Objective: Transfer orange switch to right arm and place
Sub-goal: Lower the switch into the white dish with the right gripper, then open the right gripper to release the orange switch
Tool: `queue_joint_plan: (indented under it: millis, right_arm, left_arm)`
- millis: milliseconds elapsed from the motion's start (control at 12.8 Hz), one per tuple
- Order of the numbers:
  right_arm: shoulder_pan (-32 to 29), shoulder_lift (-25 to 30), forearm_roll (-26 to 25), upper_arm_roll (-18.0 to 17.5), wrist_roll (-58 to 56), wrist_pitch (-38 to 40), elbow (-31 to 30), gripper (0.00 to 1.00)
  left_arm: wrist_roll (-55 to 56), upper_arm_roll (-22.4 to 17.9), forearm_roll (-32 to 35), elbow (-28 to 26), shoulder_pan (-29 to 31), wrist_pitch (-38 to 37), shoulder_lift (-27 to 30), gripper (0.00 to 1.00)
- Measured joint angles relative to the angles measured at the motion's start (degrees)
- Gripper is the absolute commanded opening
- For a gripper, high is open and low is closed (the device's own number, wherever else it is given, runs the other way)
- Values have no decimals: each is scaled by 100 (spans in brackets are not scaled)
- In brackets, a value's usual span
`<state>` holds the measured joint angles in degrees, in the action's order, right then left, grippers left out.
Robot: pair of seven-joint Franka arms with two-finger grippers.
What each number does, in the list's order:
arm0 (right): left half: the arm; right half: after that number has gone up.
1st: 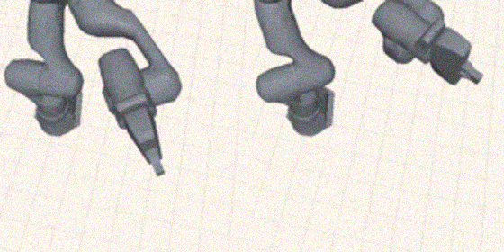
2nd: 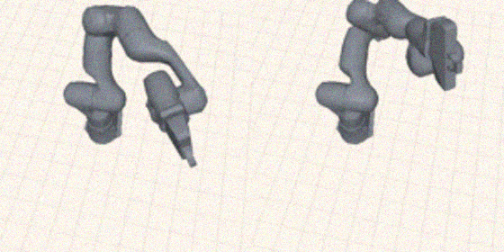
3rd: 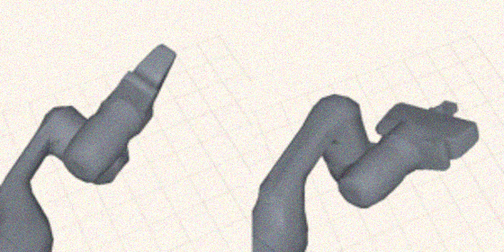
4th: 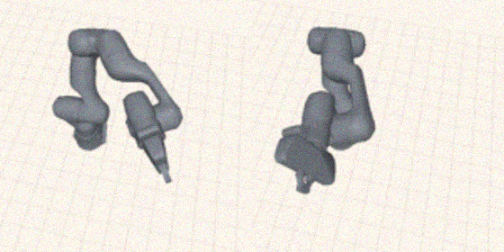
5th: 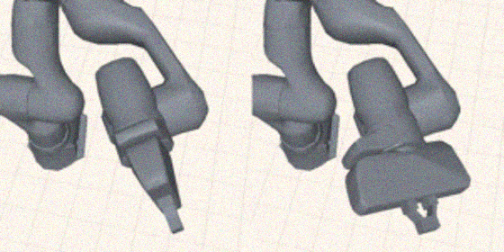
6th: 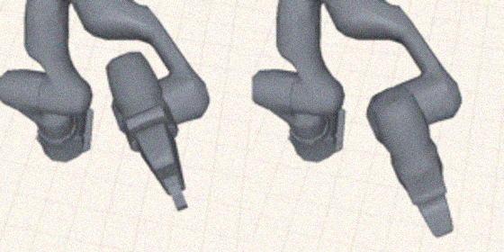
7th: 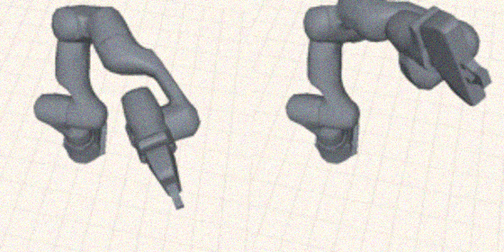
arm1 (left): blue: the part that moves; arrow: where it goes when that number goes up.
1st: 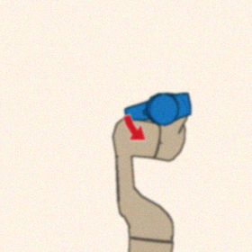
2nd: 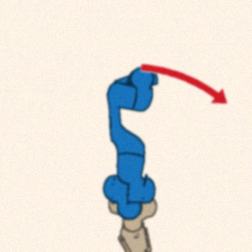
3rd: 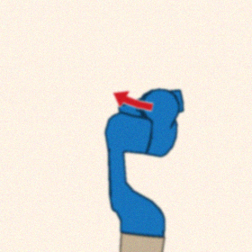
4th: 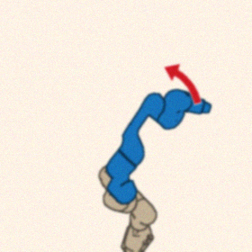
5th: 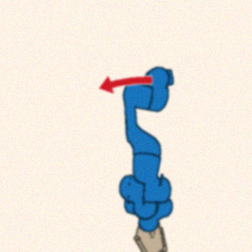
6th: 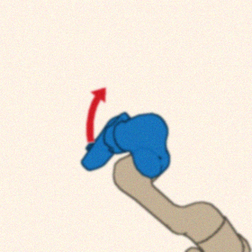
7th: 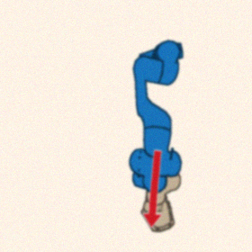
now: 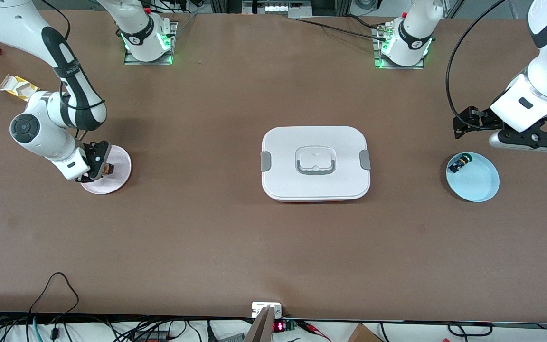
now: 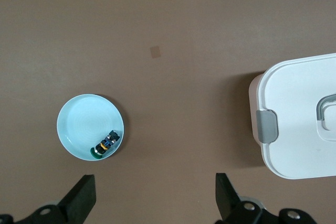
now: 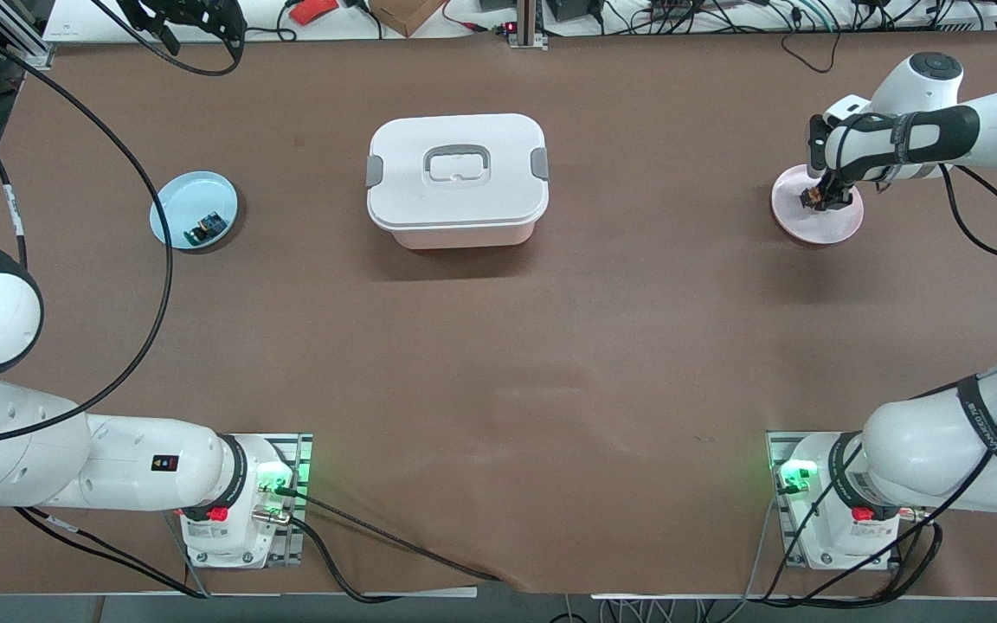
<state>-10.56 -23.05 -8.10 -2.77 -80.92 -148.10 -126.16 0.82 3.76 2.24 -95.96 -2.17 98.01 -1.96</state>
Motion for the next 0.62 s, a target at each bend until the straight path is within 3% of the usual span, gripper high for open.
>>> queue_joint_plan:
  millis: [78, 156, 234, 624]
  right_arm:
    - [0, -27, 0, 0, 0, -9, -1, 32]
    - [0, -49, 0, 0, -1, -12, -1, 62]
    - [0, -60, 0, 0, -2, -13, -1, 99]
    - [-4, 39, 0, 19, 0, 16, 33, 100]
  left_arm:
    - [0, 0, 0, 1, 0, -1, 0, 100]
    - [0, 0, 0, 1, 0, -2, 0, 100]
    - [0, 0, 0, 2, 0, -2, 0, 100]
    - [0, 0, 0, 4, 0, -2, 0, 100]
